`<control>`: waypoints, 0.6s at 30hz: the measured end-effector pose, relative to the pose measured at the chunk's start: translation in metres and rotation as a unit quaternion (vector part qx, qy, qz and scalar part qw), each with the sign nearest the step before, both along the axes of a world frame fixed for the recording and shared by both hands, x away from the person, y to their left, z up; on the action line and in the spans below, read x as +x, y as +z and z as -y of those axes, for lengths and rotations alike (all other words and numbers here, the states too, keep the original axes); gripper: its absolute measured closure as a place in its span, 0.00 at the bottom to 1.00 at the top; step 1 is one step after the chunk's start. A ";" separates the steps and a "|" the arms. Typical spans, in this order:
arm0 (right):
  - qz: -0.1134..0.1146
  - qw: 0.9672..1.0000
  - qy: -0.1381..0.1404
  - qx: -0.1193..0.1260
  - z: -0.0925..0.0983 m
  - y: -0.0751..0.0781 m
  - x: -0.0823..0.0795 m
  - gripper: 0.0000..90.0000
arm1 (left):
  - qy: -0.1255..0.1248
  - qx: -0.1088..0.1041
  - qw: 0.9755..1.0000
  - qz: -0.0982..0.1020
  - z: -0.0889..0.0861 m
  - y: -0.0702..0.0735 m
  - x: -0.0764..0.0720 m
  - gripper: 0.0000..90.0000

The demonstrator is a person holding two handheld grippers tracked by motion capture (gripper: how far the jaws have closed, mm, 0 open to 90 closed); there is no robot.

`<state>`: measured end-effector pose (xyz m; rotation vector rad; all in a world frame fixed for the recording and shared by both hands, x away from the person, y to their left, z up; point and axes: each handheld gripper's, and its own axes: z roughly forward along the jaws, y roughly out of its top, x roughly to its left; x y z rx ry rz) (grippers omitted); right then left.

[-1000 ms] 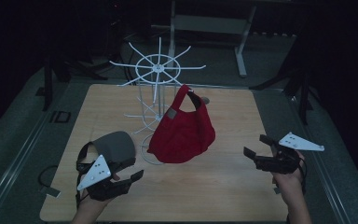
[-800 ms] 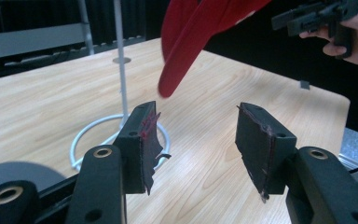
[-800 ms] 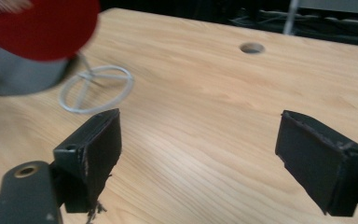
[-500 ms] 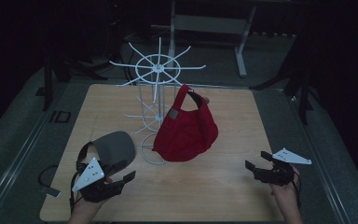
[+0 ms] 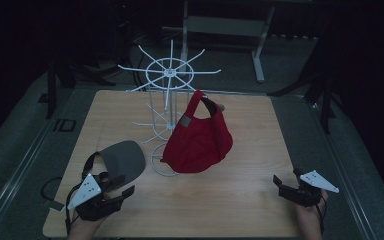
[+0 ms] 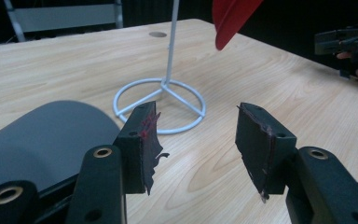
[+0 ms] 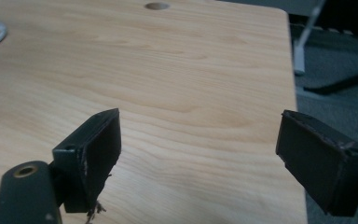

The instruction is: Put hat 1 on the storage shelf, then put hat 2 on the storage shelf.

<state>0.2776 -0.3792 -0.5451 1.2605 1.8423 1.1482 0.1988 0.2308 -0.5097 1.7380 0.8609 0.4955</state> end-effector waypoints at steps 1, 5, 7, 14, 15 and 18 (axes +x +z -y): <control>-0.002 1.000 -0.008 -0.003 0.002 -0.002 0.000 0.16 | 0.002 0.001 1.000 0.000 -0.002 -0.001 -0.001 0.55; -0.020 0.999 -0.025 0.007 0.007 -0.010 0.000 0.16 | 0.015 0.007 1.000 -0.001 -0.010 -0.004 -0.003 0.55; -0.014 0.999 -0.030 0.006 0.007 -0.010 0.000 0.16 | 0.023 0.014 1.000 0.001 -0.016 -0.005 -0.006 0.55; -0.016 1.000 -0.017 0.003 0.004 -0.010 0.000 0.16 | 0.090 0.034 0.995 0.004 -0.051 -0.008 -0.015 0.45; -0.018 1.000 -0.019 0.008 0.005 -0.010 0.000 0.16 | 0.098 0.037 0.994 0.002 -0.055 -0.009 -0.016 0.44; -0.019 1.000 -0.019 0.015 0.007 -0.010 0.000 0.16 | 0.116 0.044 0.992 -0.001 -0.067 -0.012 -0.018 0.41</control>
